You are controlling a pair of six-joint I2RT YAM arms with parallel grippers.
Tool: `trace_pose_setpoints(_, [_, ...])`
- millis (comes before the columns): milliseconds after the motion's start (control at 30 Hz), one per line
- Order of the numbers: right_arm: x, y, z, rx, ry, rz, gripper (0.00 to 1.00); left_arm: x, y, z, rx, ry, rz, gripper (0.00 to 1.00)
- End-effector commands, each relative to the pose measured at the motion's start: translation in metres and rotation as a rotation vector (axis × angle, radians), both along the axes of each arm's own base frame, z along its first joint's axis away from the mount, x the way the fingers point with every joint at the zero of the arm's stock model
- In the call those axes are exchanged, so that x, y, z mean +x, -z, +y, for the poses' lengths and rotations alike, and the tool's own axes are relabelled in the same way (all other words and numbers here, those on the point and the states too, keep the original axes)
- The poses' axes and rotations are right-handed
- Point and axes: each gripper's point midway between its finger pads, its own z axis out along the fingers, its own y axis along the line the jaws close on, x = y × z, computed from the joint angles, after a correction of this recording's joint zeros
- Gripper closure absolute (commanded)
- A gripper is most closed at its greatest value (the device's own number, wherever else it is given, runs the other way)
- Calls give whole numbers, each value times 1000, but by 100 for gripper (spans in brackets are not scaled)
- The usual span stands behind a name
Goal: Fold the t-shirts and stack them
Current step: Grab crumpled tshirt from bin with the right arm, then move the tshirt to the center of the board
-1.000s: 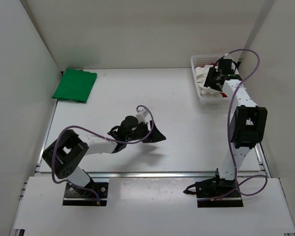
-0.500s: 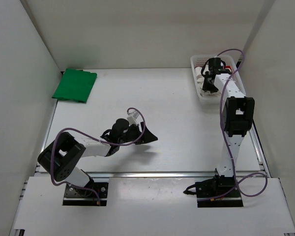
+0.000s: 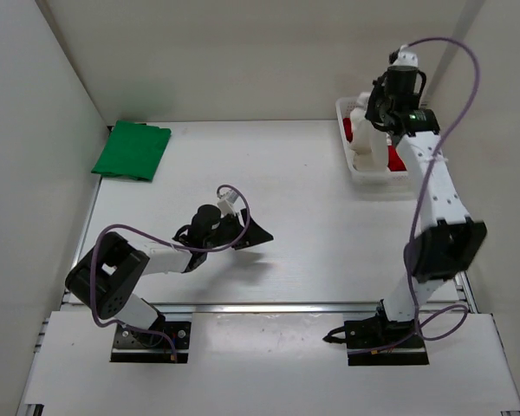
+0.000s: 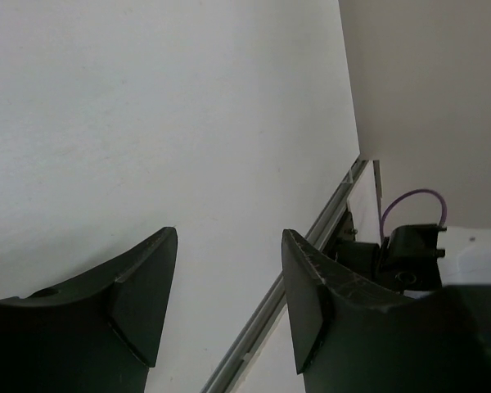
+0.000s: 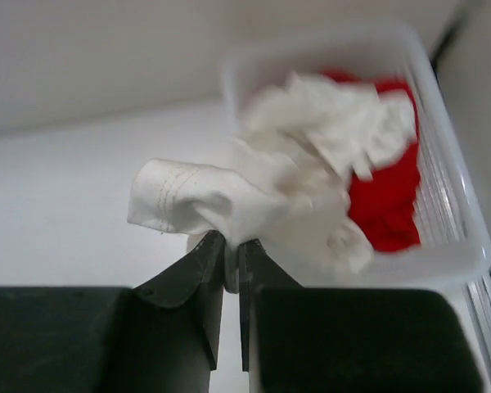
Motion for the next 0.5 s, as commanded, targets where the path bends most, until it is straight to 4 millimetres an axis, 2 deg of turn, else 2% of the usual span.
trace_pose_setpoints(0, [-62, -194, 55, 93, -185, -518, 100, 15, -34, 9, -69, -34, -55, 36])
trace_pose_setpoints(67, [-115, -261, 86, 128, -309, -700, 100, 20, -35, 18, -69, -74, -48, 36])
trace_pose_setpoints(100, [-132, -289, 94, 143, -330, -778, 100, 28, -39, 25, -73, -109, -57, 35])
trace_pose_setpoints(167, [-182, -332, 132, 154, -449, -903, 100, 35, -39, 41, -83, -166, -38, 36])
trace_pose_setpoints(200, [-194, -348, 134, 129, -450, -955, 100, 36, -38, 47, -87, -185, -32, 36])
trace_pose_setpoints(267, [-234, -373, 174, 154, -577, -1046, 100, 42, -34, 62, -90, -234, -11, 36])
trace_pose_setpoints(333, [-243, -376, 196, 152, -648, -1051, 100, 47, -46, 75, -119, -276, -32, 36])
trace_pose_setpoints(367, [-245, -379, 205, 170, -703, -1045, 100, 46, -36, 84, -99, -301, -10, 37])
trace_pose_setpoints(400, [-243, -388, 203, 215, -708, -1050, 100, 48, -41, 89, -108, -322, -25, 37])
trace_pose_setpoints(433, [-255, -393, 214, 257, -818, -1054, 100, 52, -45, 99, -107, -360, -40, 36])
trace_pose_setpoints(467, [-253, -389, 222, 309, -912, -1028, 100, 52, -41, 107, -98, -383, -32, 36])
